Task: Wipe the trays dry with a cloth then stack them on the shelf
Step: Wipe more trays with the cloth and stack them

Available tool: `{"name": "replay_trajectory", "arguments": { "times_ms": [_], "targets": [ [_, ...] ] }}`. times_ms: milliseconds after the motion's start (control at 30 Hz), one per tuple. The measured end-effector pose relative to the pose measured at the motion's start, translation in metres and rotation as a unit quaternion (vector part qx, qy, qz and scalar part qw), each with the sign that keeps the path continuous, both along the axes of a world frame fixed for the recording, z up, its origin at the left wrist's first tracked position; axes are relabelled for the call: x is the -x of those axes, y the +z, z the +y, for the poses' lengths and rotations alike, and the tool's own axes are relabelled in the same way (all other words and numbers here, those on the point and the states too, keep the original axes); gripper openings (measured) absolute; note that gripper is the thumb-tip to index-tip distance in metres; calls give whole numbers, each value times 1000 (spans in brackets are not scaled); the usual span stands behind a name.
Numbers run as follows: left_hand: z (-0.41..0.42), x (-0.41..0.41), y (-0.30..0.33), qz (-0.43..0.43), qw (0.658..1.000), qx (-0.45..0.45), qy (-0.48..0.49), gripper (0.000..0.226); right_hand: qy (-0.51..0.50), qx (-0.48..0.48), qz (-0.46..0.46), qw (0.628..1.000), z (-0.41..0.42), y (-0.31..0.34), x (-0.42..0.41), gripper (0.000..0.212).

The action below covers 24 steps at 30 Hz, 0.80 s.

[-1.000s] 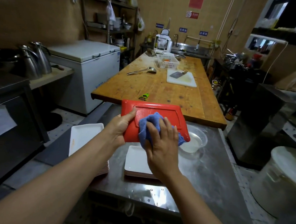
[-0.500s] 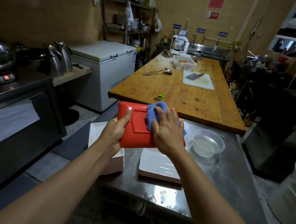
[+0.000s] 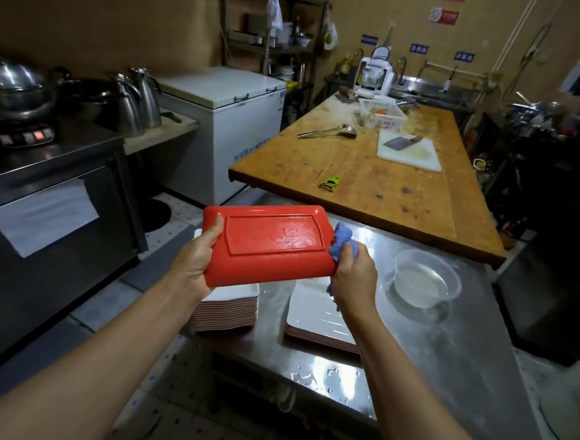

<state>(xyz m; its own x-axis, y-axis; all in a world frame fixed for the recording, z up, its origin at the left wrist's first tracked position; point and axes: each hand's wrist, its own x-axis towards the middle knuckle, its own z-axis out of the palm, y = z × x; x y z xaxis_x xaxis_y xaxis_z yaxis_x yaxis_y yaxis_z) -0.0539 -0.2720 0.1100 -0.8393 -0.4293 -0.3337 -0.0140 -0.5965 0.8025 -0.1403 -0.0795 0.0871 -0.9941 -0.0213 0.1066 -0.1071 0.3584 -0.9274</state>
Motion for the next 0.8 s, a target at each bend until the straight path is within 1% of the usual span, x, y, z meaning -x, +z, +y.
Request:
{"name": "replay_trajectory", "arguments": {
  "times_ms": [100,200,300,367,400,433,467,500,533,600,700,767,800],
  "targets": [
    [-11,-5,0,-1,1000,2,-8,32,1,4,-43,999,0,-7,1,21],
    [-23,-9,6,16,1000,13,-6,30,23,9,-78,997,-1,-13,-2,16],
    [-32,-11,11,34,993,107,24,26,66,20,-102,992,-9,-11,-3,14],
    [-36,-11,12,33,976,212,43,16,86,30,-101,991,-16,-8,-2,13],
    [-38,-11,11,23,954,296,50,14,92,32,-98,990,-18,-6,-2,12],
    [-41,-11,9,7,915,401,52,14,96,33,-96,990,-21,-5,-2,13],
    [-43,-10,7,-7,862,504,49,15,100,35,-96,990,-24,-4,-2,13],
    [-44,-9,4,-19,811,583,41,16,103,34,-97,989,-26,-4,-1,14],
    [-43,-10,1,-26,771,635,27,19,105,32,-99,989,-28,-4,-1,14],
    [-40,-10,-9,-43,705,708,-6,24,109,31,-106,988,-32,-5,0,15],
    [-37,-13,-28,-62,580,811,-47,24,110,29,-109,987,-36,-8,1,16],
    [-36,-13,-38,-81,506,854,-84,25,107,25,-109,988,-36,-12,1,16],
    [-34,-13,-43,-82,479,868,-98,24,105,24,-111,988,-36,-14,1,15]
  ]
}}
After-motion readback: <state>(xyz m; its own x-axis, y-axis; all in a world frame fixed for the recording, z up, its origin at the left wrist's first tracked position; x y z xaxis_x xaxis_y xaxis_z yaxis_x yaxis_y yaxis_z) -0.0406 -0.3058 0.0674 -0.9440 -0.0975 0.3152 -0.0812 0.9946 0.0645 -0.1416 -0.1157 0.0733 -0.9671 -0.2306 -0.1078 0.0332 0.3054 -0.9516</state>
